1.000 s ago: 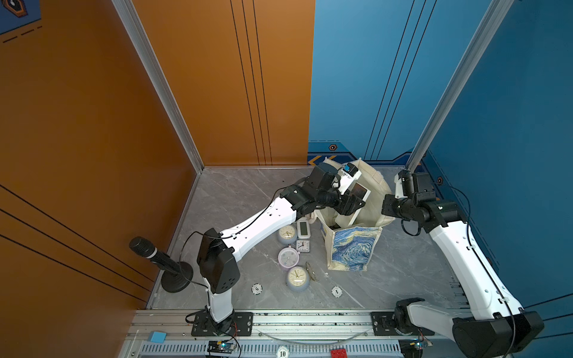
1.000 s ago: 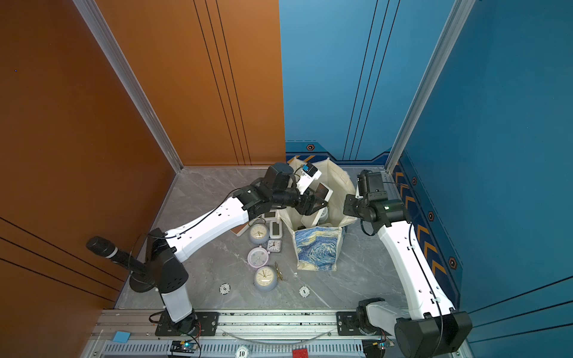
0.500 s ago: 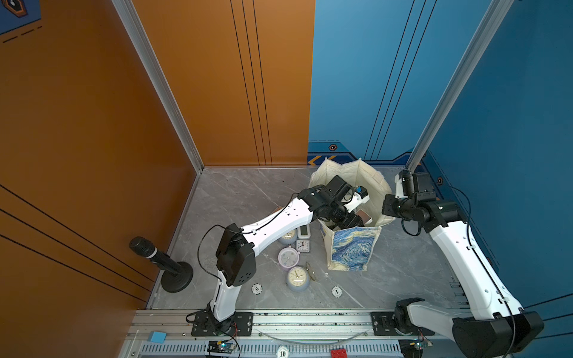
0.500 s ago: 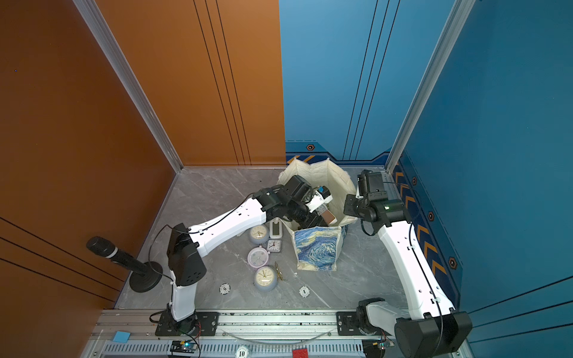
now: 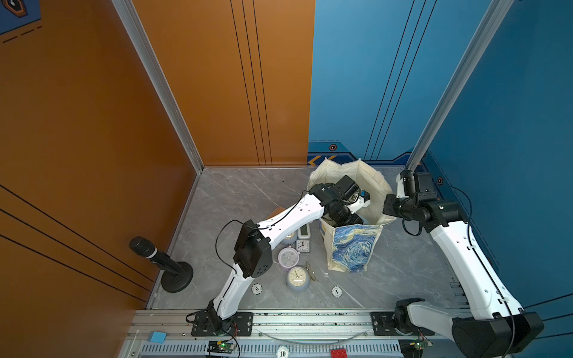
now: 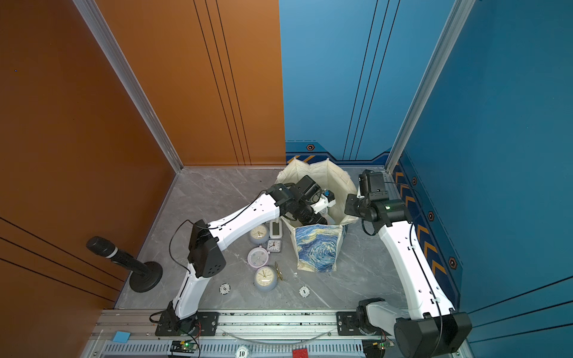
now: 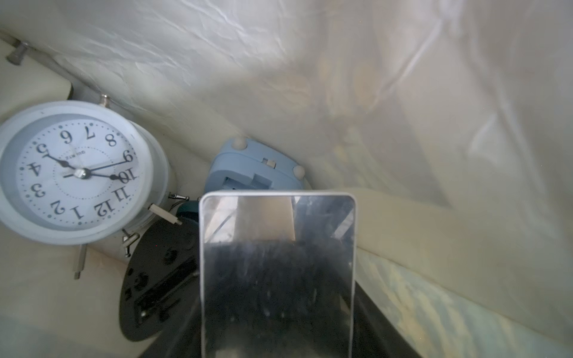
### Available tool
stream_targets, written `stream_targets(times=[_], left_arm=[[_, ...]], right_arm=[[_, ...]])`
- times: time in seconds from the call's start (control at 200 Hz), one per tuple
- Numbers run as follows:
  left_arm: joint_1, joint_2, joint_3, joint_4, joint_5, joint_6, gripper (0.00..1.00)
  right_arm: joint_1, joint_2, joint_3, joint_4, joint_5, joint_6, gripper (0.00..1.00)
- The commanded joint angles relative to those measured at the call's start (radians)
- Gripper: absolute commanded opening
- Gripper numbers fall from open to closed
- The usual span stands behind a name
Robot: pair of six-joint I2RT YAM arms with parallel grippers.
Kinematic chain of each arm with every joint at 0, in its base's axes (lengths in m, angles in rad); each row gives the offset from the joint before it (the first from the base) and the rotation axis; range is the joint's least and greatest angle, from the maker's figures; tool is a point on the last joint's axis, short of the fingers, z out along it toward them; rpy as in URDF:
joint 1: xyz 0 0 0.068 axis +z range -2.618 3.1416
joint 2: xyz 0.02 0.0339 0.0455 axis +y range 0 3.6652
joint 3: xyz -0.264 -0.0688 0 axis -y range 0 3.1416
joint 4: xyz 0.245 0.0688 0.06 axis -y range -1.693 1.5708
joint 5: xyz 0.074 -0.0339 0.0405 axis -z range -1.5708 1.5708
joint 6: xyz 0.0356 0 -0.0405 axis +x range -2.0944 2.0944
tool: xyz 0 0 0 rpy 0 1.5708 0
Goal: Put the alarm clock into the canvas bag
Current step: Place the alarm at the canvas bag.
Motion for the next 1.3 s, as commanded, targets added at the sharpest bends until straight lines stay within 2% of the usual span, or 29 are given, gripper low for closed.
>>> stream_targets(times=[0.0, 0.225, 0.47, 1.051, 1.296], left_arm=[[-0.01, 0.037, 0.002, -0.114, 0.013, 0.006, 0.65], [-0.005, 0.017, 0.044, -0.115, 0.025, 0.001, 0.77], [0.002, -0.005, 0.118, -0.114, 0.054, -0.018, 0.84], [0.044, -0.069, 0.277, -0.112, 0.051, -0.062, 0.77], [0.087, -0.117, 0.304, -0.113, -0.01, -0.074, 0.75]], right_arm=[[-0.006, -0.022, 0.012, 0.022, 0.0, 0.003, 0.09], [-0.007, -0.022, 0.012, 0.022, -0.005, 0.005, 0.09], [-0.006, -0.024, 0.011, 0.022, -0.005, 0.006, 0.09], [-0.008, -0.018, 0.005, 0.026, -0.009, 0.005, 0.09], [-0.008, -0.019, 0.002, 0.025, -0.011, 0.006, 0.09]])
